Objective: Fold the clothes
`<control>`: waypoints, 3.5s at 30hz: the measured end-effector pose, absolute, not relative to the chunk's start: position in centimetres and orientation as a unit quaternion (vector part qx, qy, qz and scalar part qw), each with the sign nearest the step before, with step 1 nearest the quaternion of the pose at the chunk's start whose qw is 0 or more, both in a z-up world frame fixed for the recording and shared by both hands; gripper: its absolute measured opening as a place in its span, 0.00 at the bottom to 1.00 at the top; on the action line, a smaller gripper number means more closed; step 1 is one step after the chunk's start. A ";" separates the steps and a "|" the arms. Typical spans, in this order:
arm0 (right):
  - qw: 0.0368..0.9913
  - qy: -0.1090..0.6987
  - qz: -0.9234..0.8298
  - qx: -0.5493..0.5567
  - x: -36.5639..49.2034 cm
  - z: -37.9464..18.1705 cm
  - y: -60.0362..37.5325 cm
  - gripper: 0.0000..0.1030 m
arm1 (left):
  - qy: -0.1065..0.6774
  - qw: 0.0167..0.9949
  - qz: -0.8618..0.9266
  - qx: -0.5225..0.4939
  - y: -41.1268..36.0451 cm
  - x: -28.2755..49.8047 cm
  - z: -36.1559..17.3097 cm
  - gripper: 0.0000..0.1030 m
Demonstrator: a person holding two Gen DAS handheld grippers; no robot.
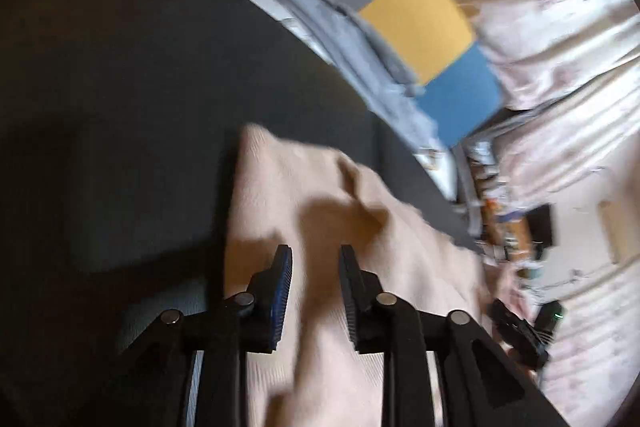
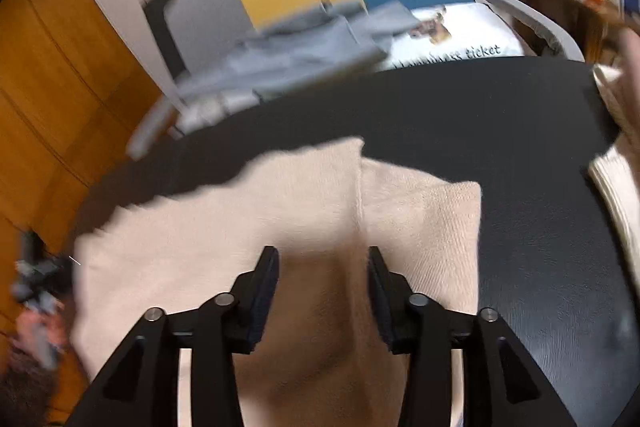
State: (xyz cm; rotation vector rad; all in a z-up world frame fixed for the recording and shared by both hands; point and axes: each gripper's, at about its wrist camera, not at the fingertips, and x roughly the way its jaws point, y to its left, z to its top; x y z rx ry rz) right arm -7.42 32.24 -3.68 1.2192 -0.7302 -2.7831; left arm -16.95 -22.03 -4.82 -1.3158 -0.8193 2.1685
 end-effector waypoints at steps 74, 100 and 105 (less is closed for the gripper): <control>0.103 -0.089 -0.911 0.390 -11.3 -3.1 18.0 0.30 | 0.088 0.169 0.919 -0.346 -6.1 -13.5 -1.1 0.19; 0.029 -0.097 -0.915 0.390 -0.3 -2.8 23.1 0.41 | 0.090 0.180 0.911 -0.359 -6.4 -7.4 -1.1 0.38; 0.006 -0.104 -0.891 0.442 -2.3 -5.5 25.4 0.40 | 0.154 0.159 0.901 -0.372 -2.7 -9.0 -3.6 0.39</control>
